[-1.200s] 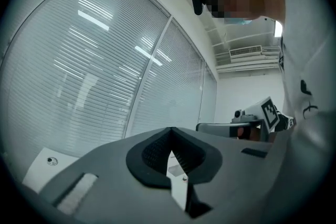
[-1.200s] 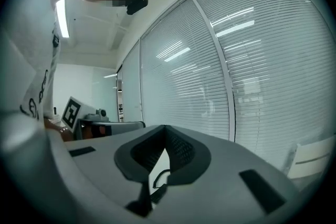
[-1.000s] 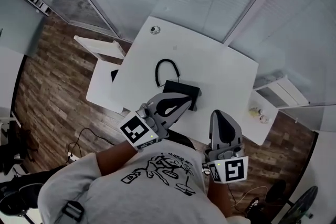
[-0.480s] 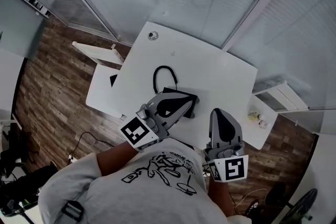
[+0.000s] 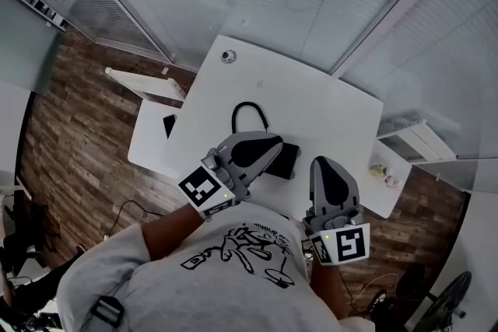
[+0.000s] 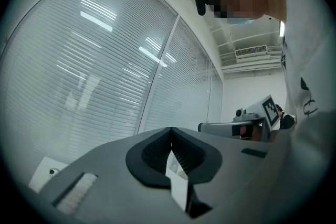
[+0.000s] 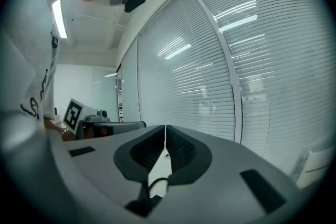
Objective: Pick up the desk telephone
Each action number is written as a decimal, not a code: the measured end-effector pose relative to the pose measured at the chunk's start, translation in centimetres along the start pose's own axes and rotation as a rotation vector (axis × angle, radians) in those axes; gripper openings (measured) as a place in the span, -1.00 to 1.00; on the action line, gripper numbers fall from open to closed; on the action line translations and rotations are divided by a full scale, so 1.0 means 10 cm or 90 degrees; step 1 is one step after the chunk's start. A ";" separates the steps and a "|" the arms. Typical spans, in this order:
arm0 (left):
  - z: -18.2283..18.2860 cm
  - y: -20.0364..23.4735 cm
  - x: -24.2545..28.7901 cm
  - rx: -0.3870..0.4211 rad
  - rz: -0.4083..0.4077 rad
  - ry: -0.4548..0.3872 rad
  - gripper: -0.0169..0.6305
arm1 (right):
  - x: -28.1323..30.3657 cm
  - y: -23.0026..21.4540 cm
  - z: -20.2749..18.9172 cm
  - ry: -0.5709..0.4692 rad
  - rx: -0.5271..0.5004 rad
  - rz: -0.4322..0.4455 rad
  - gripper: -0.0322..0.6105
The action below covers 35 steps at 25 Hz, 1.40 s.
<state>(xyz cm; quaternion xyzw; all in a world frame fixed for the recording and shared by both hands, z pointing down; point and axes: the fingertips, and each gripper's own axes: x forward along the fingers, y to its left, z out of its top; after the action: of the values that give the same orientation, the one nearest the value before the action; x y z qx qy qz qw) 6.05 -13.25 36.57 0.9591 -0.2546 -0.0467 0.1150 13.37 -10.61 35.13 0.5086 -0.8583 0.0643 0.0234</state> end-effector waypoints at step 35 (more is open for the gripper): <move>-3.59 1.05 -0.87 -0.432 0.133 0.391 -0.36 | 0.12 -0.27 -2.93 0.360 0.270 0.009 -0.28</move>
<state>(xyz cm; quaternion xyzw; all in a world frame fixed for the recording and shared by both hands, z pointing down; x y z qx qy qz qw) -1.15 -10.68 74.21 0.8061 -0.2740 0.1708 0.4960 14.45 -8.99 64.50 0.4583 -0.7891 0.3792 0.1534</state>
